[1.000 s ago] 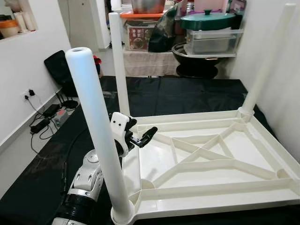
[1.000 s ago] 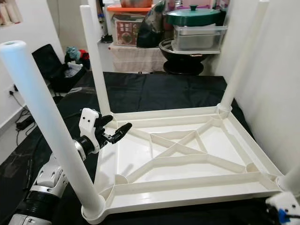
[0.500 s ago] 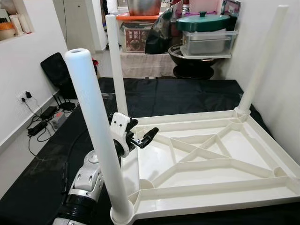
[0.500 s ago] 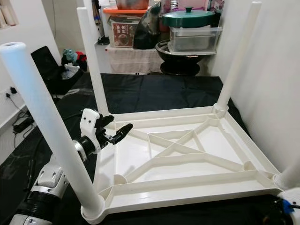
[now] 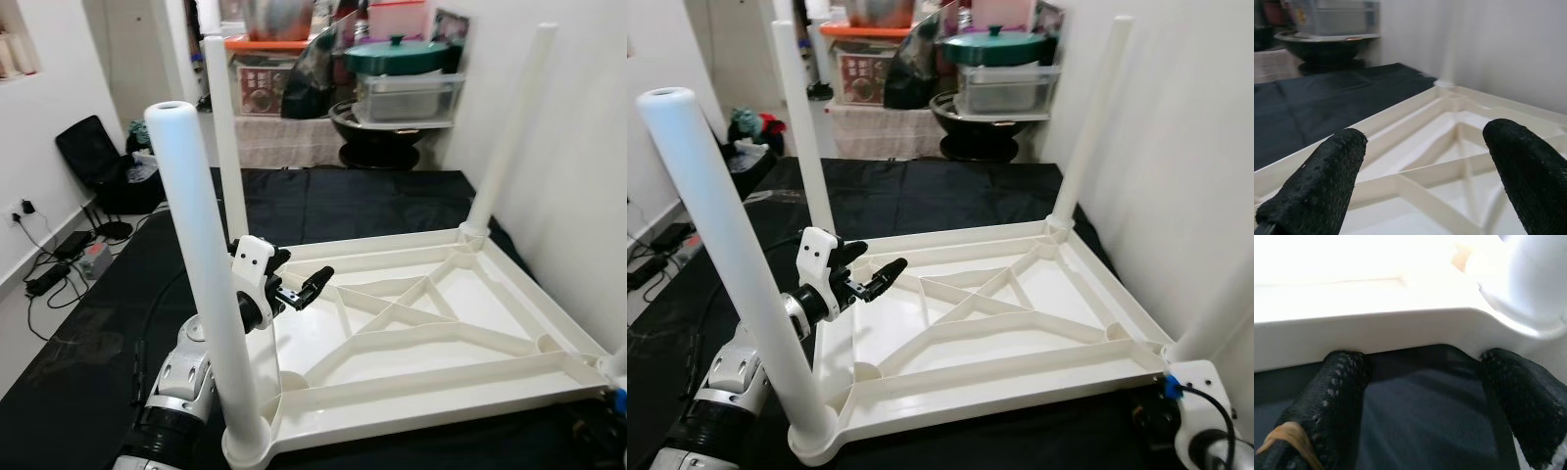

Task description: Building children table

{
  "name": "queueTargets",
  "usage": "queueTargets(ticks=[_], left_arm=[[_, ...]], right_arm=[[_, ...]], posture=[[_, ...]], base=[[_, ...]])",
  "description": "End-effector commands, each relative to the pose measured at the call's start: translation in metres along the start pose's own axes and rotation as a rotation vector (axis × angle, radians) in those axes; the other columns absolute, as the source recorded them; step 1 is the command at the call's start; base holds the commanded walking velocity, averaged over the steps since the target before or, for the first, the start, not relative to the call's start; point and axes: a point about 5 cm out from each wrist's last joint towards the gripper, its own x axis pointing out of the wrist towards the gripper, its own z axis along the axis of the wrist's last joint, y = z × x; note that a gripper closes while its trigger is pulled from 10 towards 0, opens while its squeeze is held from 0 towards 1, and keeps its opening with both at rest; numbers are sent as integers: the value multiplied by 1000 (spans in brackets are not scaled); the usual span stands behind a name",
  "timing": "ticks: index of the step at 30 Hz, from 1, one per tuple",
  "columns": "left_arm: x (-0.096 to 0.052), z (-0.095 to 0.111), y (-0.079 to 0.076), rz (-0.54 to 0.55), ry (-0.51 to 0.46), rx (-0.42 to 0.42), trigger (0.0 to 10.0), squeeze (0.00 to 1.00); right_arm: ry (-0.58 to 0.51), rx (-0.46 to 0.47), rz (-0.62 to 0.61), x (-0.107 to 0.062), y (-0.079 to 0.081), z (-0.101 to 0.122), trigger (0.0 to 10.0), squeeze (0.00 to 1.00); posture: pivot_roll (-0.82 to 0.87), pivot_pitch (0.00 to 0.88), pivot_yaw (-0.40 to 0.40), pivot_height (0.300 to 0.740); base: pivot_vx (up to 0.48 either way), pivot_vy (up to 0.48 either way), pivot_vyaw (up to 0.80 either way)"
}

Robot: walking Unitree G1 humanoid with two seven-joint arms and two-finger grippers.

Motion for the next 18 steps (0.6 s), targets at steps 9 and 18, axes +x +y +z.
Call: queueTargets(ticks=[9,18], left_arm=[[5,-2,-29,-171,15,1,10000,0],[18,3,-48,-245,-5,-8,10000,0]], right_arm=[[38,53,2,41,50,8,10000,0],[-61,63,82,63,90,52,10000,0]], posture=[[-45,0,-9,740],[-41,0,-10,740]], base=[[0,0,0],[0,0,0]])
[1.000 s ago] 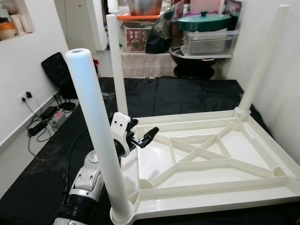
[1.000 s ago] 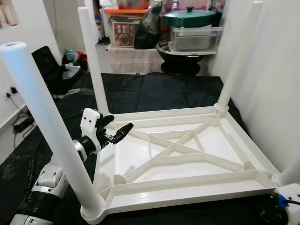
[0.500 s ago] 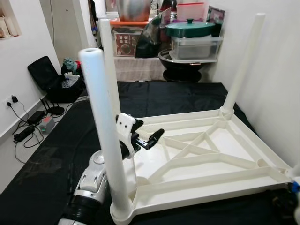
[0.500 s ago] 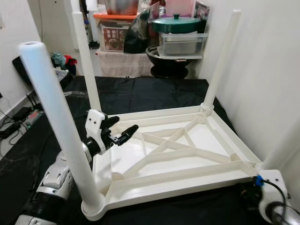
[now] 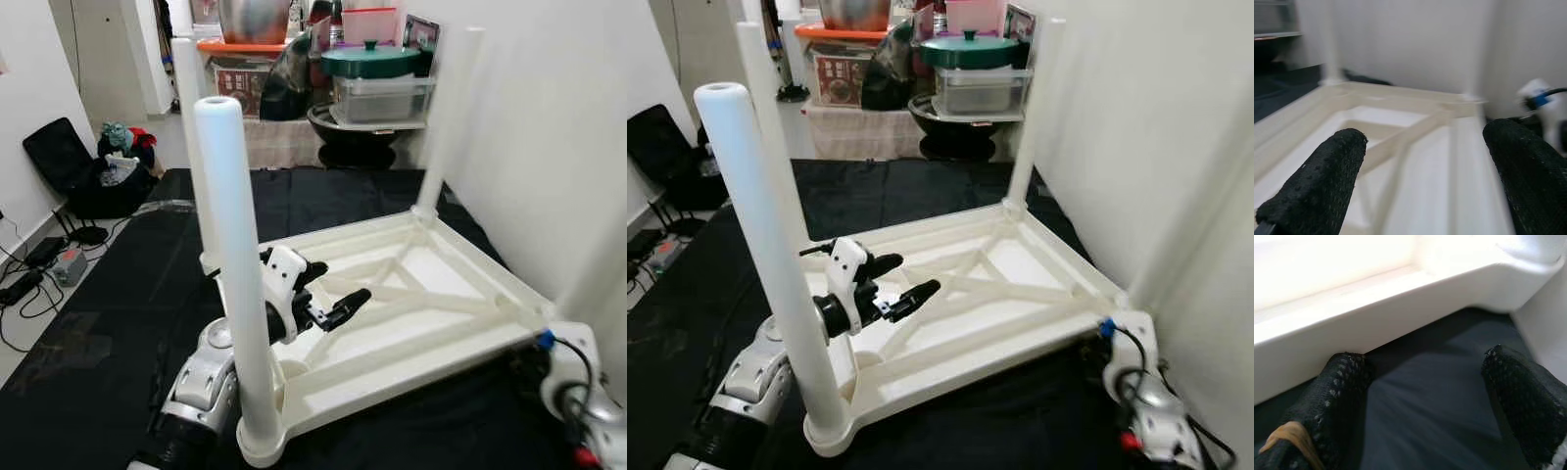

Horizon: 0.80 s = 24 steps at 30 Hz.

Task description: Building children table

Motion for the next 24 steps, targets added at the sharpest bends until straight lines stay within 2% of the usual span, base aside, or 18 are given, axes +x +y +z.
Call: queueTargets(ticks=[1,2,3,8,10,15,17,20,23,24], left_arm=[[15,7,-12,-56,-14,4,10000,0],[15,7,-12,-56,-14,4,10000,0],[35,16,-24,-80,-43,-1,10000,0],[49,24,-33,-95,-64,-8,10000,0],[64,33,-46,-120,-93,-20,10000,0],[74,37,-57,-143,-105,-27,10000,0],[74,36,-56,-138,-101,-30,10000,0],[68,30,-44,-86,-77,-42,10000,0],[67,29,-41,-76,-74,-43,10000,0],[63,25,-36,-55,-64,-48,10000,0]], right_arm=[[11,-14,93,8,32,1,10000,0],[11,-14,93,8,32,1,10000,0],[-19,-10,144,14,55,14,10000,0],[-37,-9,180,16,70,20,10000,0],[-53,-8,220,16,84,23,10000,0],[-64,-21,267,15,95,22,10000,0],[-64,-41,266,15,94,19,10000,0],[-95,-72,230,14,80,25,10000,0],[-103,-75,223,14,76,27,10000,0],[-133,-74,210,12,67,33,10000,0]], posture=[[-40,0,-11,740],[-40,0,-11,740],[-39,0,-9,740],[-42,0,-6,740],[-48,0,0,740],[-50,0,4,740],[-48,0,4,740],[-40,0,-1,740],[-40,0,-1,740],[-35,0,-4,740]], base=[[0,0,0],[0,0,0],[0,0,0],[0,0,0],[0,0,0],[0,0,0],[0,0,0],[0,0,0],[0,0,0],[0,0,0]])
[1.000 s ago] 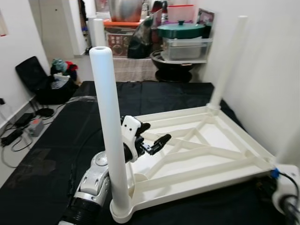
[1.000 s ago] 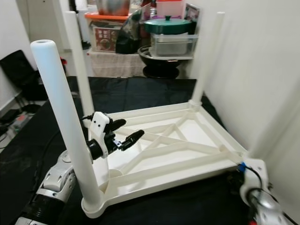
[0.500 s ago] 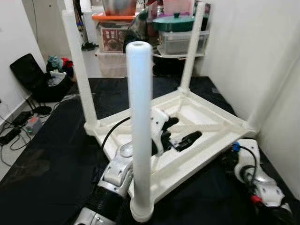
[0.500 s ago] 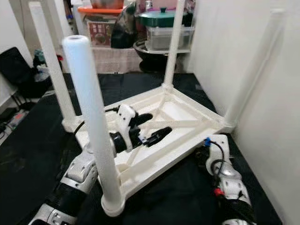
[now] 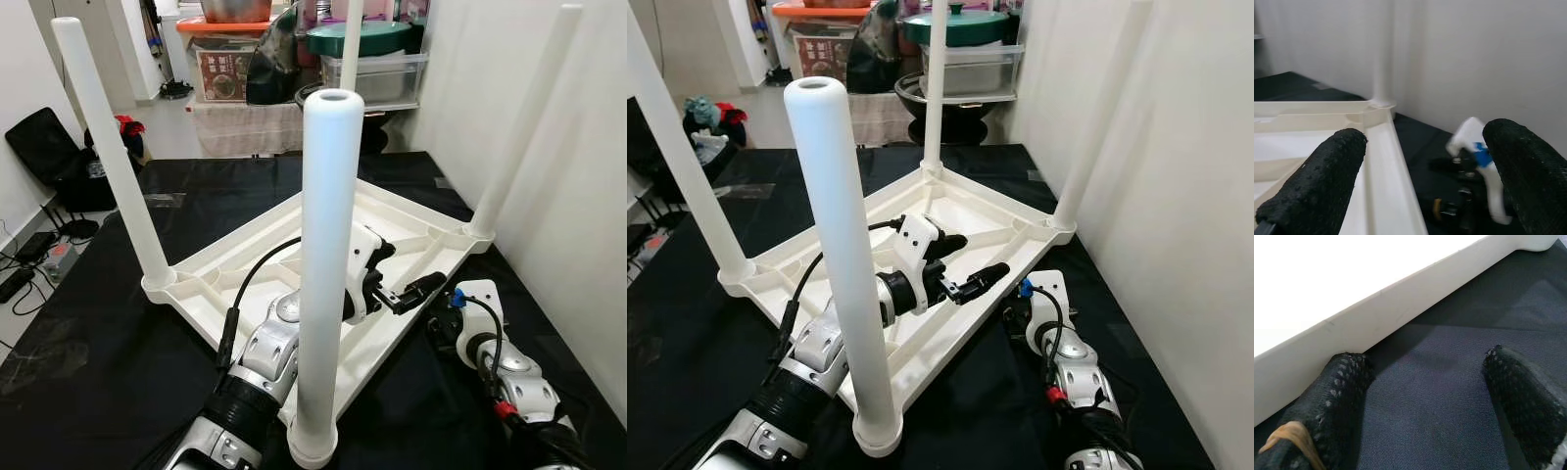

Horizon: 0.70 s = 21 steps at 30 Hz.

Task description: Building children table

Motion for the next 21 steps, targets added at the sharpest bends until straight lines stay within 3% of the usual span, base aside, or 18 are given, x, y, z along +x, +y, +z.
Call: queueTargets(ticks=[1,2,5,6,7,9,10,12,14,16,20,21], left_arm=[[2,0,-2,21,-10,-30,10000,0],[2,0,-2,21,-10,-30,10000,0],[-8,-6,10,100,4,-38,10000,0],[-8,-6,10,100,4,-38,10000,0],[-13,-8,17,140,7,-40,10000,0],[-13,-8,17,140,7,-40,10000,0],[-20,-10,26,189,11,-39,10000,0],[-27,-11,33,220,12,-33,10000,0],[-27,-11,33,220,12,-33,10000,0],[-47,-4,54,294,-13,-18,10000,0],[-52,-1,58,308,-22,-14,10000,0],[-65,11,72,364,-52,22,10000,0]], right_arm=[[-44,-22,16,-3,-5,8,10000,0],[-44,-22,16,-3,-5,8,10000,0],[-134,-67,-47,-14,-31,27,10000,0],[-134,-67,-47,-14,-31,27,10000,0],[-178,-73,-94,-20,-44,36,10000,0],[-178,-73,-94,-20,-44,36,10000,0],[-241,-68,-135,-31,-59,47,10000,0],[-283,-79,-158,-40,-67,53,10000,0],[-283,-79,-158,-40,-67,53,10000,0],[-378,-98,-165,-67,-78,65,10000,0],[-394,-98,-161,-72,-79,67,10000,0],[-441,-91,-131,-83,-72,72,10000,0]], posture=[[-37,0,-4,740],[-37,0,-4,740],[-37,0,-7,740],[-37,0,-7,740],[-37,0,-13,740],[-37,0,-13,740],[-37,0,-17,740],[-41,0,-15,740],[-41,0,-15,740],[-39,0,-16,740],[-39,0,-16,740],[-30,0,-19,740]], base=[[0,0,0],[0,0,0],[0,0,0],[0,0,0],[0,0,0],[0,0,0],[0,0,0],[0,0,0],[0,0,0],[0,0,0],[0,0,0],[0,0,0]])
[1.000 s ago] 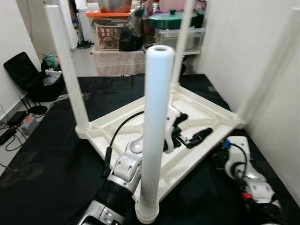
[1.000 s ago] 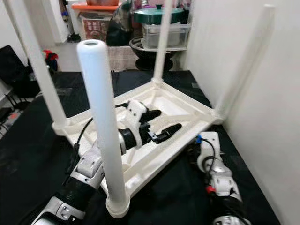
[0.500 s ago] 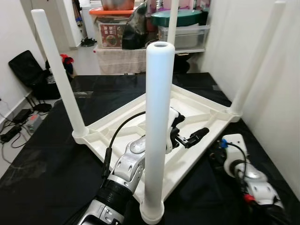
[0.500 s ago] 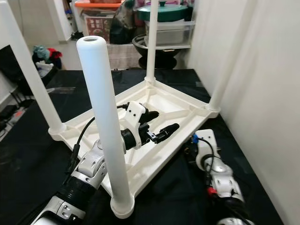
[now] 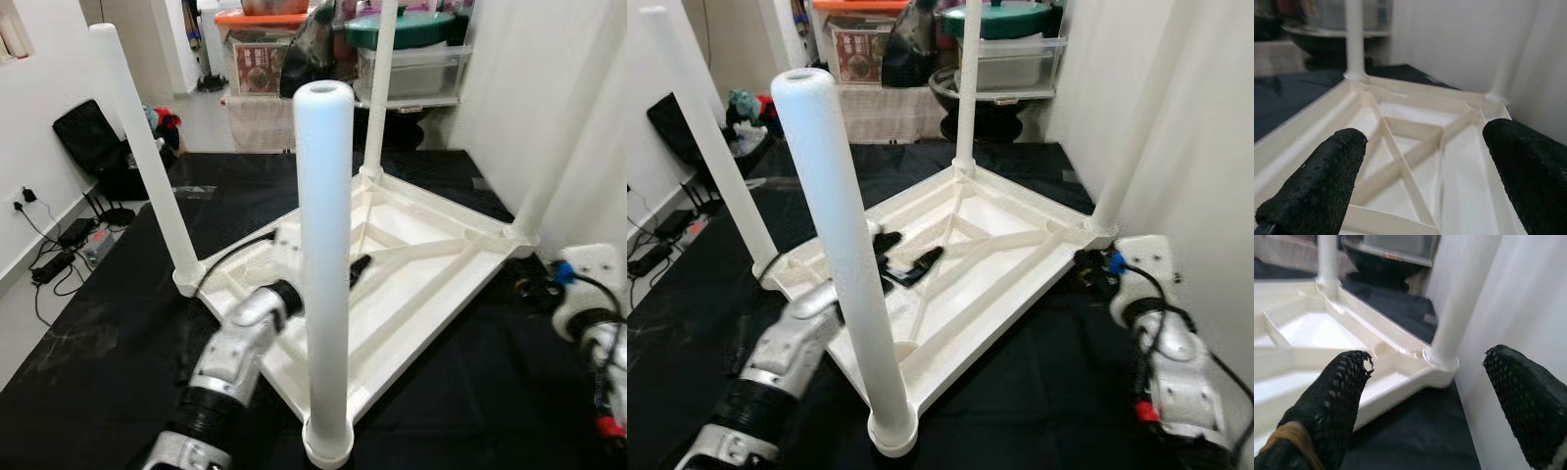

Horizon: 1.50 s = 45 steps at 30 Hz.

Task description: Building children table

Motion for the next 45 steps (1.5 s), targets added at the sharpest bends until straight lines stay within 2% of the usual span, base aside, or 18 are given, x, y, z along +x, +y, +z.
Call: queueTargets(ticks=[1,2,5,8,12,14,16,20,28,32,45], left_arm=[[-7,8,12,41,-24,14,10000,0],[-7,8,12,41,-24,14,10000,0],[-23,31,38,128,-81,75,10000,0],[-30,33,43,147,-84,88,10000,0],[-32,31,43,151,-79,85,10000,0],[-36,27,41,151,-68,71,10000,0],[-36,27,41,151,-68,71,10000,0],[-38,27,38,141,-63,65,10000,0],[-39,28,36,124,-63,86,10000,0],[-41,27,34,112,-57,116,10000,0],[-45,21,29,94,-35,117,10000,0]], right_arm=[[-42,28,29,-6,5,9,10000,0],[-42,28,29,-6,5,9,10000,0],[-88,72,60,-11,23,20,10000,0],[-92,99,55,-9,32,21,10000,0],[-91,110,24,-6,34,20,10000,0],[-90,147,-88,-3,29,22,10000,0],[-90,147,-88,-3,29,22,10000,0],[-99,153,-173,-5,22,27,10000,0],[-116,168,-175,-7,28,32,10000,0],[-117,143,-184,-8,31,32,10000,0],[-91,116,-232,-11,41,27,10000,0]], posture=[[-30,0,-19,740],[-30,0,-19,740],[-5,0,-32,740],[1,0,-35,740],[10,0,-44,740],[19,0,-49,740],[19,0,-49,740],[19,0,-47,740],[20,0,-42,740],[23,0,-45,740],[26,0,-51,740]], base=[[0,0,0],[0,0,0],[0,0,0],[0,0,0],[0,0,0],[0,480,-691],[0,480,-800],[0,480,-800],[0,411,-800],[0,0,0],[0,0,0]])
